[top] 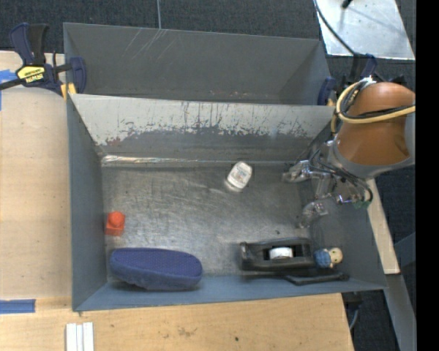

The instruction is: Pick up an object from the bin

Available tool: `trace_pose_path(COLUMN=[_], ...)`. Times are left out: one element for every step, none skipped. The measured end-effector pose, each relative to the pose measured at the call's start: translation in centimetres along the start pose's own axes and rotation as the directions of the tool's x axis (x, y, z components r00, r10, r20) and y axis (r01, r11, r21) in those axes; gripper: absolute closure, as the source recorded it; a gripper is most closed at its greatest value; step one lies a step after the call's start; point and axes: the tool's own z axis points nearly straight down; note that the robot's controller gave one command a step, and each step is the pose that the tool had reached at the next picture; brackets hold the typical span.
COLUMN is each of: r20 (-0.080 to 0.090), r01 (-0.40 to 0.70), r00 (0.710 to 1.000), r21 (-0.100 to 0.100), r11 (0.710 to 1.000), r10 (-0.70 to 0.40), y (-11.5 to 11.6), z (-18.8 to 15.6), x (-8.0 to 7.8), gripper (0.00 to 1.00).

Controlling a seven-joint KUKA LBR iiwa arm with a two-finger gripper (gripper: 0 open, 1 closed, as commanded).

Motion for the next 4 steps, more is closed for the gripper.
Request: trace_pose_path(r20=[0.001, -0.01, -0.002, -0.008], r01=[0.066, -0.002, 0.052, 0.049], r00=[0.998, 1.0, 0.999, 0.999], r21=[-0.003, -0.003, -0.002, -0.003], r11=[0.998, 1.0, 0.999, 0.999], r10=[-0.066, 0.002, -0.052, -0.05], y=[7.6, 6.6, 6.1, 6.1], z=[-8.7, -7.2, -4.6, -4.3], x=[2.8, 8.0, 7.9, 8.0], gripper=[0.0, 0.0, 0.0, 1.0])
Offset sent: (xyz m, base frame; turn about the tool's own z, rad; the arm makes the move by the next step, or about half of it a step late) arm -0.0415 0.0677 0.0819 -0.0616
